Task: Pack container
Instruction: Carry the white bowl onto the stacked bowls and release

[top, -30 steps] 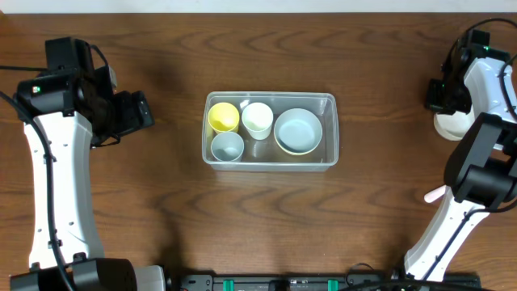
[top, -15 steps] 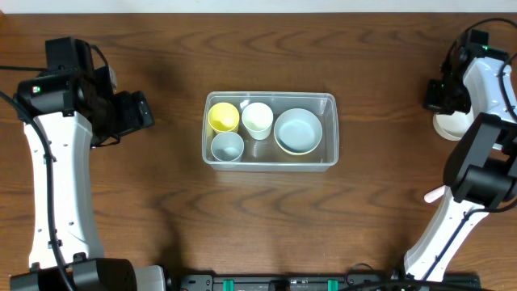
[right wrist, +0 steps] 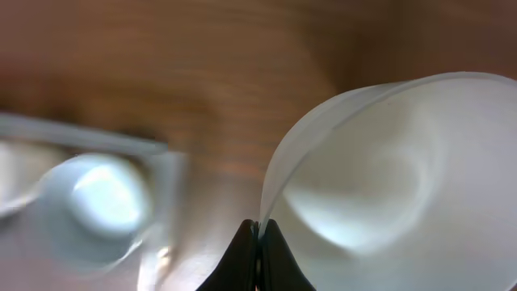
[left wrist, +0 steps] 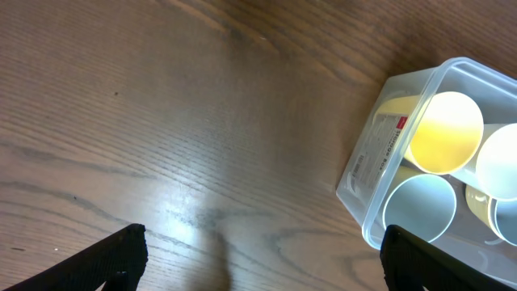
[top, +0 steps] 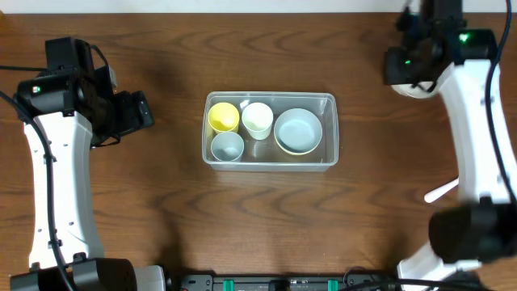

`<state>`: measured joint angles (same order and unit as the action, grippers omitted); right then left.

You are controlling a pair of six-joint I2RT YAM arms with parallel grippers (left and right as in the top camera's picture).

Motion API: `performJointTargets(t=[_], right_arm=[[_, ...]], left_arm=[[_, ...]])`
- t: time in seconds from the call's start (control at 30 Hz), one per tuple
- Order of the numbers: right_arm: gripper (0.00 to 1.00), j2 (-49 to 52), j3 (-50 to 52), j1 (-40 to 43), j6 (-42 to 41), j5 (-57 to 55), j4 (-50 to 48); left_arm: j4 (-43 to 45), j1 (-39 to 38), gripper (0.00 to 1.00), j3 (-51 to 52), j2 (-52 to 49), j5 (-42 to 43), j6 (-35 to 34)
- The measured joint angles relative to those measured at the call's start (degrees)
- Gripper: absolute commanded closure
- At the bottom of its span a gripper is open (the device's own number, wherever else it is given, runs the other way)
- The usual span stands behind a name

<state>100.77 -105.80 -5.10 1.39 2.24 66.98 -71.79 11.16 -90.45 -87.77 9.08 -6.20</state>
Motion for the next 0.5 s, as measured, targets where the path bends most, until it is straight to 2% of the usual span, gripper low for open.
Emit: performJointTargets(t=[0.2,0.5], right_arm=[[0.99,-4.0,-0.3,-11.8,5.7,1.2,6.0],[0.99,-2.2,1.5,-20.4,7.1,1.2,6.4]], left_arm=[[0.0,0.0,0.08,0.0,0.0,0.0,0.0],[0.0,0.0,0.08,0.0,0.0,0.0,0.0]])
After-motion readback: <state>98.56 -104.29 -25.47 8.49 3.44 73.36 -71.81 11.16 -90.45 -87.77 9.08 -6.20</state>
